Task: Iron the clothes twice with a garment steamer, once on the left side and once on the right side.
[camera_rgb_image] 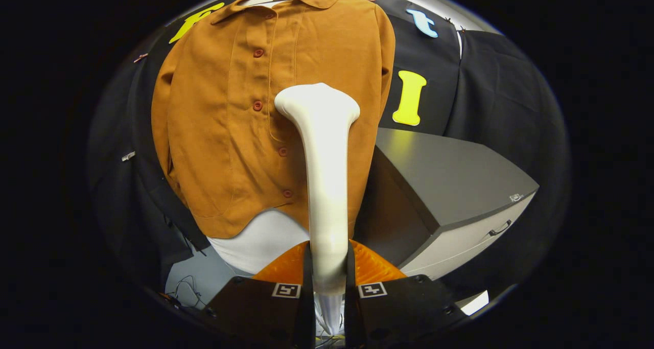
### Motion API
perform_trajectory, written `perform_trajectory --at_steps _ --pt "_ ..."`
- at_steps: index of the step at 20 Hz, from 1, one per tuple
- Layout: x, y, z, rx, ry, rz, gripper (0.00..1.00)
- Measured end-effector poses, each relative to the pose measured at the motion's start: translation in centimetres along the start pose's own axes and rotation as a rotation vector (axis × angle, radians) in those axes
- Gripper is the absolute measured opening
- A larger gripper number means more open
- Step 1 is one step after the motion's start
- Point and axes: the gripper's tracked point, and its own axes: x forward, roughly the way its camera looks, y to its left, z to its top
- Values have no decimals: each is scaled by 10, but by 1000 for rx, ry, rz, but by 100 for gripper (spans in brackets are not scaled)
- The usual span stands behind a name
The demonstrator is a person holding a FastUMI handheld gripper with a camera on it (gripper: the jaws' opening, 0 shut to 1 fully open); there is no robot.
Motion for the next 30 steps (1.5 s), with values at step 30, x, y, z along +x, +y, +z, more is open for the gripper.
perform_trajectory --at_steps 30 --pt "-183 78 234 22 -574 45 25"
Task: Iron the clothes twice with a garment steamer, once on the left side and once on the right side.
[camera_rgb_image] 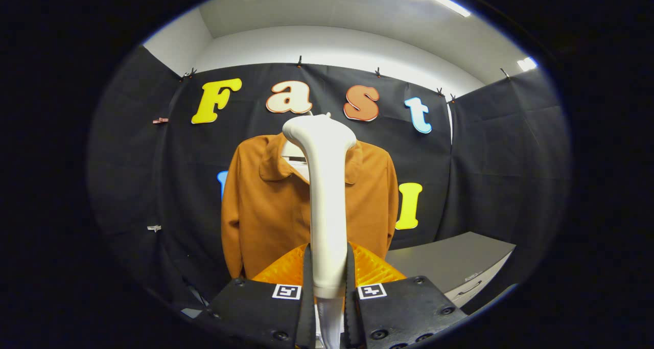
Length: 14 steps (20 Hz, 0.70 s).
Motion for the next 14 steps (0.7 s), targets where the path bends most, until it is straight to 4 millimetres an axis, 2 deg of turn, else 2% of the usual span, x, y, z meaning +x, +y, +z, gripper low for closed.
perform_trajectory --at_steps 3,7,10,14 --pt "9 32 0 -30 -8 28 25" --pt "25 66 -10 -70 -1 46 25" --pt "35 81 -25 -110 8 52 25" --pt "51 89 -43 -157 24 20 25"
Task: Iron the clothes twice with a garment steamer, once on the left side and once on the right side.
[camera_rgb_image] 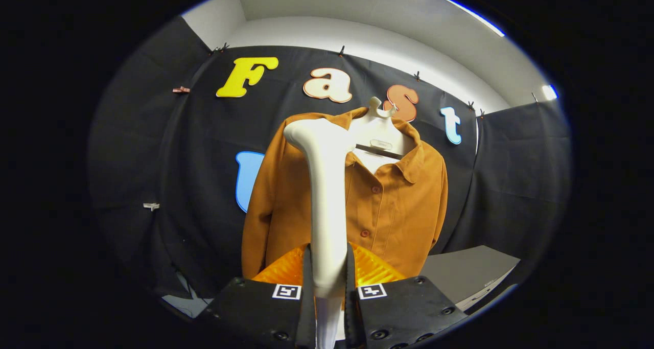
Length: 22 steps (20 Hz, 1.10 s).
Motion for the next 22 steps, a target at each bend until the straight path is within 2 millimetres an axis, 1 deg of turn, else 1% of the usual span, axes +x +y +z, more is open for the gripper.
perform_trajectory --at_steps 5,10,13,22 --pt "14 2 -39 -59 49 -41 25" --pt "17 3 -75 -75 110 -38 26" --pt "15 2 -100 -73 158 -33 26" --pt "4 4 -150 -89 245 -19 26"
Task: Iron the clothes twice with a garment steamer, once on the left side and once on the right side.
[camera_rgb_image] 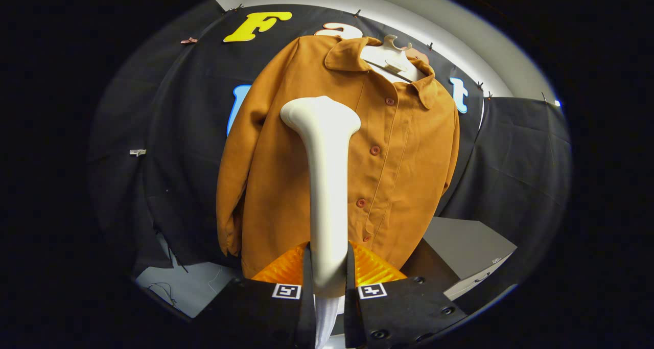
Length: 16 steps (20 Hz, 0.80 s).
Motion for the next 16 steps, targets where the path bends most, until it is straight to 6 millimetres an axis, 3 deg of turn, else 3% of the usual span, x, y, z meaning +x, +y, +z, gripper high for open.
perform_trajectory --at_steps 16 --pt "0 10 -92 -14 202 60 26"
